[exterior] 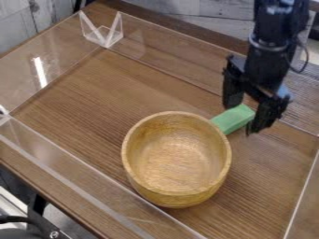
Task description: Put the green block in the brown bowl
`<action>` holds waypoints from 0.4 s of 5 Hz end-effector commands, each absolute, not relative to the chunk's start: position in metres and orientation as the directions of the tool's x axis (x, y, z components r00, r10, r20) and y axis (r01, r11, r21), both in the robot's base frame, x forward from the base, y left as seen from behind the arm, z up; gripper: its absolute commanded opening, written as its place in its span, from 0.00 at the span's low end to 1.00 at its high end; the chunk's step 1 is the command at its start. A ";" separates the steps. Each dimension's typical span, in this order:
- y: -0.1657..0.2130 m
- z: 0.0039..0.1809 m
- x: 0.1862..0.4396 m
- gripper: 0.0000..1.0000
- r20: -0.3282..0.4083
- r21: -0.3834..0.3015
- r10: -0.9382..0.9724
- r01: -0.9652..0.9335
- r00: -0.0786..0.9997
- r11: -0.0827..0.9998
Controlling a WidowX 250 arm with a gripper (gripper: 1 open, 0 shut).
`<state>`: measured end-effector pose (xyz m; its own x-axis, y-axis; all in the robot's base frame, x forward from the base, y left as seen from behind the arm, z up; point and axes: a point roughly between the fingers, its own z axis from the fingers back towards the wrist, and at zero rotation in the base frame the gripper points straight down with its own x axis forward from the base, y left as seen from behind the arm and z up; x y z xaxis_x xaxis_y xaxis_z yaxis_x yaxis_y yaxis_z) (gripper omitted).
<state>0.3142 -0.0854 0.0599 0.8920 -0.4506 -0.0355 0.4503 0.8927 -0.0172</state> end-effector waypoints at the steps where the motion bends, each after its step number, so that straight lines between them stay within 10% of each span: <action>1: -0.083 0.063 0.327 1.00 0.032 -0.002 -0.482 0.483 0.875 0.876; 2: -0.080 0.053 0.331 1.00 0.040 0.000 -0.493 0.494 0.869 0.870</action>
